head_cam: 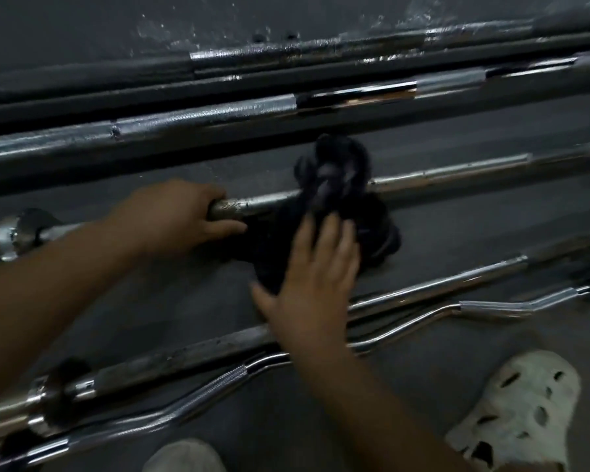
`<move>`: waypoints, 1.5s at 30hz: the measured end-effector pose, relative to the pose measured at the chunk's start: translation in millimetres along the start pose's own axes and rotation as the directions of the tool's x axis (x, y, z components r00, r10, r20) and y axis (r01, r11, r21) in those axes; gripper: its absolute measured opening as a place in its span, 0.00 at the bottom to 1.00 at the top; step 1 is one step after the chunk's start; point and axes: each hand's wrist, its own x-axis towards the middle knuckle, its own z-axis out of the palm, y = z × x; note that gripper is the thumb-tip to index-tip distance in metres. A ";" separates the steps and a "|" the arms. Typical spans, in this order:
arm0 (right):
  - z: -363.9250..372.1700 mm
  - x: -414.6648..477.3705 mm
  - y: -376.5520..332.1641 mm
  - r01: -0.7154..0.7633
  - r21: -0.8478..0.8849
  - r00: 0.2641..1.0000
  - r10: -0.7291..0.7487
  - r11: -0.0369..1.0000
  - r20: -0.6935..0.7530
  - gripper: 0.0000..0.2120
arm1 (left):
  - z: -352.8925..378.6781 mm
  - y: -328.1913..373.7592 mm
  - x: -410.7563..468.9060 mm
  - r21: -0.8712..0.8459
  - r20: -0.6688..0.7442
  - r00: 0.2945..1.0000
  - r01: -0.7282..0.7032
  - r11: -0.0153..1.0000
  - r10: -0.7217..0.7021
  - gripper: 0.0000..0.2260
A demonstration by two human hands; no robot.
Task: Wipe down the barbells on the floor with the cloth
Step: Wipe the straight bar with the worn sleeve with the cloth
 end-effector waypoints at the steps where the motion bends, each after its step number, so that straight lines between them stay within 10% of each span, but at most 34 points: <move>1: 0.3 -5.6 -8.2 0.068 -0.068 0.998 -0.067 0.995 0.006 0.42 | -8.4 -1.7 2.9 -0.075 0.080 0.997 -0.002 0.997 0.008 0.24; 5: -43.9 58.5 38.6 0.306 0.051 0.950 -0.302 0.951 -0.073 0.20 | -4.8 -1.7 -10.9 0.184 -0.246 0.967 -0.020 0.983 0.065 0.21; 11: -46.7 112.3 65.5 -0.327 0.232 0.882 0.384 0.916 -0.272 0.33 | 19.3 1.9 -13.1 0.240 -0.342 0.940 0.072 0.968 0.015 0.22; 15: -12.2 52.5 -53.2 0.191 0.152 0.975 -0.170 0.970 -0.143 0.29 | -4.4 -8.5 1.2 -0.098 -0.019 1.000 0.022 0.995 -0.024 0.21; 18: -30.4 68.2 -25.7 0.395 0.115 0.918 -0.387 0.911 -0.090 0.29 | -5.0 -11.7 -10.8 0.065 -0.254 0.953 -0.151 0.986 0.162 0.15; 21: -47.0 103.7 70.0 0.112 0.083 0.972 -0.091 0.990 -0.218 0.26 | 20.0 -0.5 -31.6 0.227 -0.378 0.916 -0.049 0.973 0.134 0.09; 24: -44.6 106.6 68.0 -0.194 0.254 0.924 0.264 0.948 -0.278 0.25 | 12.6 -0.1 -12.6 0.191 -0.189 0.981 0.082 0.978 -0.045 0.12; 27: -23.5 77.9 -23.2 0.132 0.227 0.964 -0.073 0.965 -0.254 0.20 | -17.0 -1.6 4.6 -0.180 0.185 0.982 0.073 0.981 -0.039 0.07; 30: -32.2 72.8 -30.8 0.428 0.177 0.904 -0.415 0.886 -0.104 0.34 | -9.9 -8.1 -13.3 -0.084 -0.038 0.999 0.033 0.996 -0.036 0.10; 33: -47.5 100.1 60.8 0.197 0.062 0.972 -0.187 0.978 -0.144 0.34 | 17.6 -4.4 -34.2 0.201 -0.343 0.936 -0.008 0.980 0.078 0.14; 37: -50.6 109.5 88.1 -0.185 0.212 0.922 0.244 0.960 -0.300 0.24 | -5.8 -7.0 -1.3 -0.009 0.094 0.994 0.055 0.998 -0.053 0.25; 39: -34.0 96.1 24.6 0.001 0.172 0.954 0.050 0.985 -0.294 0.21 | -21.3 -8.2 7.6 -0.078 0.212 0.976 0.073 0.994 -0.055 0.29; 42: -27.0 69.0 -29.0 0.384 0.138 0.923 -0.374 0.913 -0.096 0.29 | -3.3 -10.1 -10.6 0.078 -0.155 0.987 0.048 0.996 -0.036 0.19; 45: -31.8 84.7 38.3 0.412 0.050 0.907 -0.403 0.910 -0.124 0.32 | 19.6 -0.6 -30.5 0.157 -0.316 0.947 -0.005 0.988 0.055 0.14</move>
